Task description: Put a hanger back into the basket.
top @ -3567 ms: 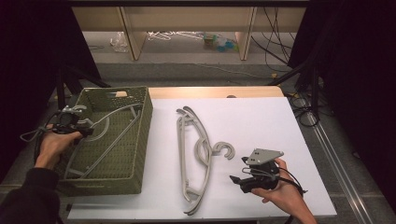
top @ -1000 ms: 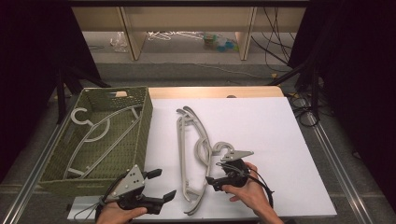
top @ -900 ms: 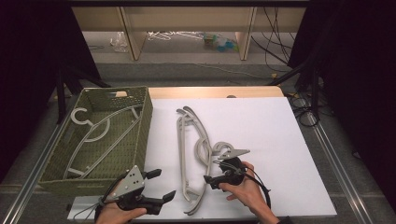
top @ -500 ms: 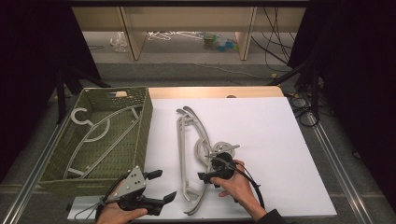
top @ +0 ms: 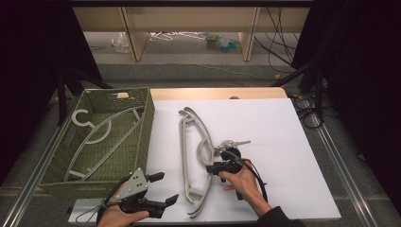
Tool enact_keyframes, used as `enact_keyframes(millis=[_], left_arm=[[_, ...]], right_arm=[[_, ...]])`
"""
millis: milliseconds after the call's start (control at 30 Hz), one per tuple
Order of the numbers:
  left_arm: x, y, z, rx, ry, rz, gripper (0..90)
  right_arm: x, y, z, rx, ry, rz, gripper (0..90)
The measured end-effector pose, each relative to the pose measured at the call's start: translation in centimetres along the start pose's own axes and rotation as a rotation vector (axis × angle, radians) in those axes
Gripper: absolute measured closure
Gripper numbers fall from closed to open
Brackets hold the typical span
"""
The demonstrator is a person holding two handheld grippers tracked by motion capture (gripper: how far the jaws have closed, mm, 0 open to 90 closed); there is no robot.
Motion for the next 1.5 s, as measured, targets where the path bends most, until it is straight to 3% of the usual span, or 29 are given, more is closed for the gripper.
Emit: enact_keyframes(millis=[100,167,200,267,300,367,533,600,733,767,800,900,933,1100,1200,1500], left_arm=[[0.1,0.0,0.1,-0.001,0.001,0.003,17.3],[0.1,0.1,0.0,0.024,0.005,0.008,17.3],[0.1,-0.1,0.0,0.003,-0.001,0.006,17.3],[0.0,-0.1,0.0,0.006,0.004,-0.004,17.2],[-0.1,0.0,0.0,0.029,0.011,0.001,17.3],[0.1,0.0,0.0,-0.002,-0.004,0.002,17.3],[0.0,-0.1,-0.1,0.002,-0.002,-0.004,17.3],[0.0,0.0,-0.1,0.028,0.000,0.008,17.2],[0.0,-0.1,-0.1,-0.001,-0.008,0.002,17.3],[-0.1,0.0,-0.1,0.020,-0.005,0.004,17.3],[-0.1,-0.1,-0.1,0.001,-0.013,0.002,17.3],[-0.1,0.2,-0.2,0.018,-0.011,0.000,17.3],[-0.1,0.0,-0.1,-0.006,-0.017,-0.004,17.3],[-0.1,0.1,-0.2,-0.001,-0.021,-0.007,17.3],[-0.1,0.1,-0.1,0.002,-0.018,-0.009,17.4],[-0.1,0.0,-0.2,-0.006,-0.023,-0.010,17.4]], right_arm=[[0.3,0.3,0.2,-0.044,0.018,0.030,65.5],[0.2,0.5,0.4,-0.074,0.034,0.037,66.9],[0.2,0.4,0.5,-0.108,0.033,0.053,67.5],[0.0,0.6,0.7,-0.125,0.054,0.062,69.3],[-0.1,0.5,0.7,-0.165,0.052,0.084,69.9],[-0.2,0.6,0.9,-0.163,0.072,0.078,70.2],[0.0,0.6,1.3,-0.201,0.104,0.083,71.9],[0.0,0.7,1.6,-0.211,0.121,0.083,72.6],[0.0,0.9,2.2,-0.250,0.143,0.107,75.2],[0.0,0.8,2.3,-0.260,0.145,0.113,75.6],[0.0,0.8,2.5,-0.254,0.155,0.111,75.9],[0.1,0.3,3.1,-0.258,0.159,0.133,77.3],[0.1,0.2,3.3,-0.267,0.169,0.141,77.7],[0.7,-0.3,3.9,-0.255,0.180,0.156,79.9],[1.3,-0.4,4.2,-0.224,0.193,0.151,80.2],[2.9,0.0,4.8,-0.196,0.220,0.171,80.1]])
Point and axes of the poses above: each handheld gripper's, and its own axes: x roughly backward along the jaws, z roughly out of its top, y roughly to its right, the point moved 2 cm from there along -x, roughly forward along the jaws, and after that the axes turned 11 degrees about -z, right-handed, at the moved point
